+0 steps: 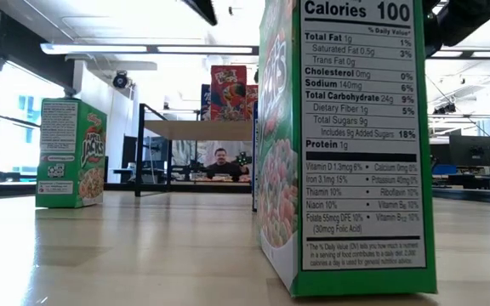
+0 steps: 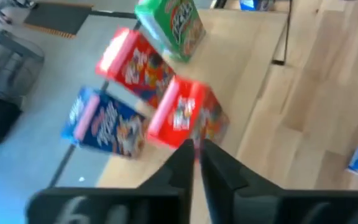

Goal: Stack cereal on shelf
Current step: Put the top red cereal box aligned with the other red cereal box on the shelf

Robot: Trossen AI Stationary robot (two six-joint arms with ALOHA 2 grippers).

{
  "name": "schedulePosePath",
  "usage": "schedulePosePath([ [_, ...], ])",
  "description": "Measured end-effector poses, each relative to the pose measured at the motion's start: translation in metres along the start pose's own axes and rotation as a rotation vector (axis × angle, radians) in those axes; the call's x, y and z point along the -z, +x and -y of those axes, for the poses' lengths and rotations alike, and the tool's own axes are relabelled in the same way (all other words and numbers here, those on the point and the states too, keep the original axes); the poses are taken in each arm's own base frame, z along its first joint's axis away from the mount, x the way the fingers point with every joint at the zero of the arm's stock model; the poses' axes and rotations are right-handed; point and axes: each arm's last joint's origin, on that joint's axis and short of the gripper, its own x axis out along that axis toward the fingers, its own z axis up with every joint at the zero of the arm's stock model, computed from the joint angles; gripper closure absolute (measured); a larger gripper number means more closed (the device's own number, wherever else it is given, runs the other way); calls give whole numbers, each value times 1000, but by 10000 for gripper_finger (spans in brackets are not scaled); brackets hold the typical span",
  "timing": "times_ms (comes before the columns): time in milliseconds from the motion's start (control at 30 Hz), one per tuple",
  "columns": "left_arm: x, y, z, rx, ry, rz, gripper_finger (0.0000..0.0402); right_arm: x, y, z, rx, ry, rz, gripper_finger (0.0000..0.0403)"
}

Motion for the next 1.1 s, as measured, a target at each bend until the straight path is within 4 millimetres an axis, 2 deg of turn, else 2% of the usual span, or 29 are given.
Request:
schedulePosePath([
  [67, 18, -3, 1, 11, -48, 33, 397, 0, 0, 0, 3, 2, 0, 402],
  [167, 51, 6, 6, 36, -115, 62, 396, 0, 0, 1, 15, 2, 0, 402],
  [300, 90, 30, 10, 42, -198, 125, 400, -3, 1, 2, 22, 26, -10, 403],
  [500, 127, 76, 2, -33, -276, 175, 401, -16, 10, 11, 129, 121, -75, 403],
  [700, 140, 107, -13, 38, -317, 274, 401, -14, 41, 19, 171, 184, -135, 403],
  [800, 137, 119, -19, 91, -325, 331, 401, -12, 61, 24, 171, 191, -170, 403],
  [967, 135, 140, -17, 167, -289, 371, 401, -8, 85, 41, 198, 225, -222, 403],
  [1100, 134, 154, -16, 206, -290, 394, 401, -6, 95, 57, 230, 233, -241, 403],
])
